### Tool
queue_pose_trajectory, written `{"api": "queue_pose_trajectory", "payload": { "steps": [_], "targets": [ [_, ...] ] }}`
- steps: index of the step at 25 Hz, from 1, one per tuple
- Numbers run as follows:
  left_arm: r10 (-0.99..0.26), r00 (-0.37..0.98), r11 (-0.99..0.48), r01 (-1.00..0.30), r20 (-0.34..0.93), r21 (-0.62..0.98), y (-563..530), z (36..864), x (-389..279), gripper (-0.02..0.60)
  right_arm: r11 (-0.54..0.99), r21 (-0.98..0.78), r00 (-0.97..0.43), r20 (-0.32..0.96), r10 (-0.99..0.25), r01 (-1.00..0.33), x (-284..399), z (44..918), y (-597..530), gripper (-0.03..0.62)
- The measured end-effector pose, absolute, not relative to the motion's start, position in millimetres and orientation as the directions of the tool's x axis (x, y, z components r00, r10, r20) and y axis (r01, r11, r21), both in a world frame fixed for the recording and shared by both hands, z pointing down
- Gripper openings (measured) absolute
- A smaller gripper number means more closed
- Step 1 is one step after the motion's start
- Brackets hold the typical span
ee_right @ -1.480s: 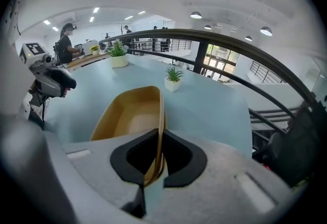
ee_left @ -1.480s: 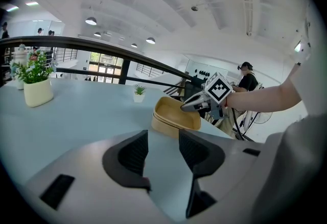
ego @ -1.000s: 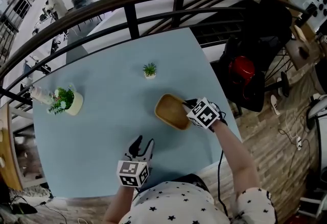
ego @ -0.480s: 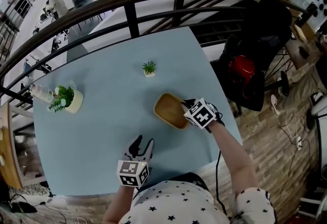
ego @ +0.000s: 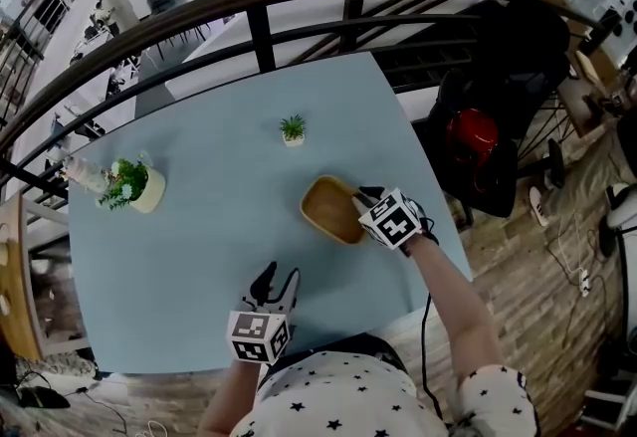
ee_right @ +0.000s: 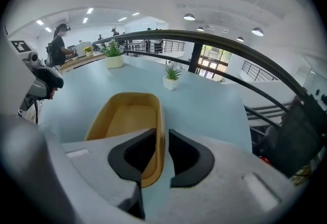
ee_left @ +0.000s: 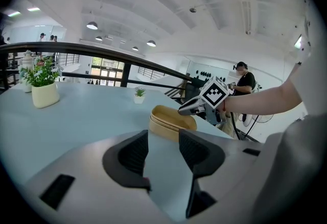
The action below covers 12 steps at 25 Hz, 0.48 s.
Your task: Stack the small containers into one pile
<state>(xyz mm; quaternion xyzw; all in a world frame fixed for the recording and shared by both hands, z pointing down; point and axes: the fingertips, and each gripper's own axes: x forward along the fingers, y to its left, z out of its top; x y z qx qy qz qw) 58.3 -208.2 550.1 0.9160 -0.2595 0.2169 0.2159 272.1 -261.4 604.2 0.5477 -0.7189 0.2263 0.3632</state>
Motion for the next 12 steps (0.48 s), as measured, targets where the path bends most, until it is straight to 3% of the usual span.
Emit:
{"api": "queue_pose_trajectory", "payload": {
  "steps": [12],
  "targets": [
    [-0.393,0.781,-0.782,-0.561,0.486,0.269,-163.8,543.0,38.9,0.179,0.239,0.079,-0.114,0.708,-0.697,-0.968,252.6,576.5,-219.3,0.069]
  ]
}}
